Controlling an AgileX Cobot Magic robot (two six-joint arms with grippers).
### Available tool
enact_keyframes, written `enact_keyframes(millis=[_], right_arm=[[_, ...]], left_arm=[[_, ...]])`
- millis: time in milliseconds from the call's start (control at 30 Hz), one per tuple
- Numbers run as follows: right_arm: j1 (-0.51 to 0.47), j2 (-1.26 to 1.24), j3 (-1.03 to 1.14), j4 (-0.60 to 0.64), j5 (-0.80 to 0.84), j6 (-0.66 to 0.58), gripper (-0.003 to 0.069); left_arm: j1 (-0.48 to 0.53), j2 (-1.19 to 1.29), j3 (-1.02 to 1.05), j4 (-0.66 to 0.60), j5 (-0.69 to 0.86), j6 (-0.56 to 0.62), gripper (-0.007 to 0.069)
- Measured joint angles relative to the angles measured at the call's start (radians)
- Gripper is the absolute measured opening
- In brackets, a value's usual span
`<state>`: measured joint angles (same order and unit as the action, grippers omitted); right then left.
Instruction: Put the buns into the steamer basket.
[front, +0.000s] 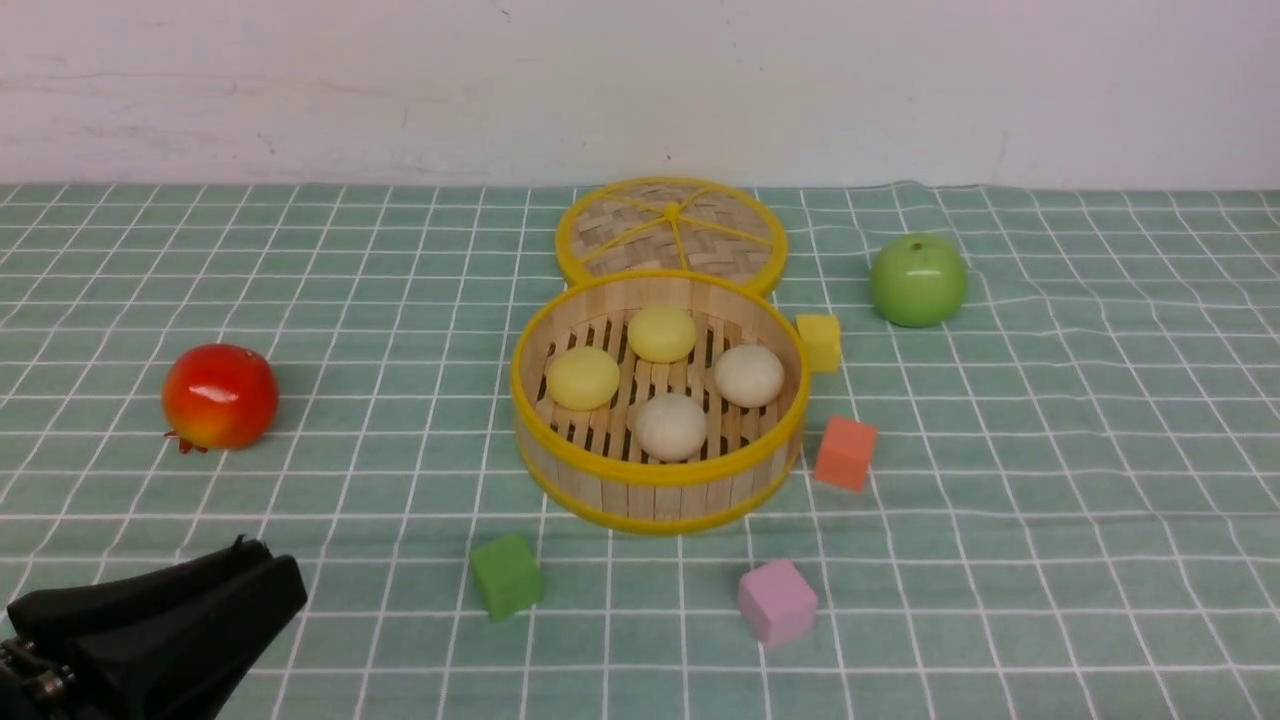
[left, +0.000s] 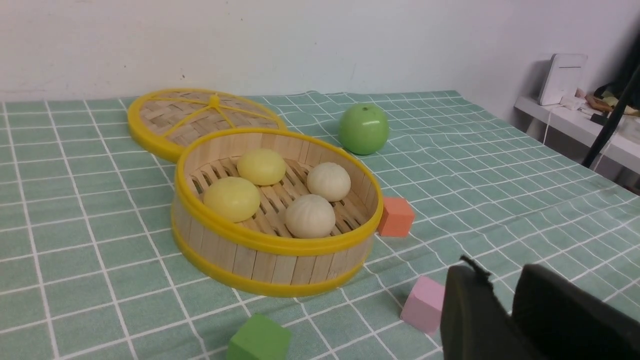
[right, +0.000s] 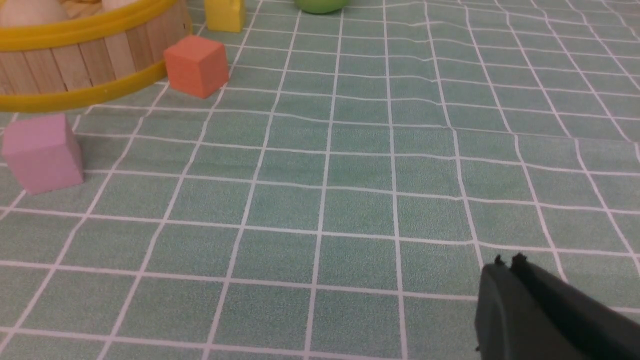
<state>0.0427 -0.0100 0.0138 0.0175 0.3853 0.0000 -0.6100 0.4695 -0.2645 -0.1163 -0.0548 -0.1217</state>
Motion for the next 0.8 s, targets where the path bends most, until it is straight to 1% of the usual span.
enact_keyframes(millis=[200, 300, 367, 433, 500, 567, 633, 700, 733, 767, 800], right_arm=[[0.000, 0.000, 0.000, 0.000, 0.000, 0.000, 0.0006], [0.000, 0.000, 0.000, 0.000, -0.001, 0.000, 0.0010], [0.000, 0.000, 0.000, 0.000, -0.001, 0.000, 0.0010], [0.000, 0.000, 0.000, 0.000, -0.001, 0.000, 0.0013], [0.000, 0.000, 0.000, 0.000, -0.001, 0.000, 0.0013], [0.000, 0.000, 0.000, 0.000, -0.001, 0.000, 0.0016], [0.000, 0.000, 0.000, 0.000, -0.001, 0.000, 0.0022], [0.000, 0.000, 0.000, 0.000, -0.001, 0.000, 0.0024], [0.000, 0.000, 0.000, 0.000, -0.001, 0.000, 0.0025], [0.000, 0.000, 0.000, 0.000, -0.001, 0.000, 0.0025], [0.000, 0.000, 0.000, 0.000, -0.001, 0.000, 0.0027]], left_arm=[[0.000, -0.001, 0.004, 0.000, -0.001, 0.002, 0.0141], [0.030, -0.041, 0.028, -0.005, -0.018, 0.010, 0.0137], [0.137, -0.137, 0.074, -0.031, -0.025, 0.011, 0.0100], [0.220, -0.200, 0.109, -0.041, -0.016, 0.010, 0.0058], [0.324, -0.293, 0.163, -0.041, 0.014, 0.006, -0.0004], [0.383, -0.357, 0.198, -0.037, 0.046, 0.006, -0.0014], [0.502, -0.460, 0.270, -0.038, 0.146, 0.004, -0.0014], [0.549, -0.475, 0.286, -0.042, 0.224, 0.004, -0.0014], [0.571, -0.478, 0.290, -0.041, 0.291, 0.004, -0.0014], [0.573, -0.479, 0.290, -0.039, 0.315, 0.004, -0.0014], [0.580, -0.479, 0.293, -0.033, 0.380, 0.004, -0.0014]])
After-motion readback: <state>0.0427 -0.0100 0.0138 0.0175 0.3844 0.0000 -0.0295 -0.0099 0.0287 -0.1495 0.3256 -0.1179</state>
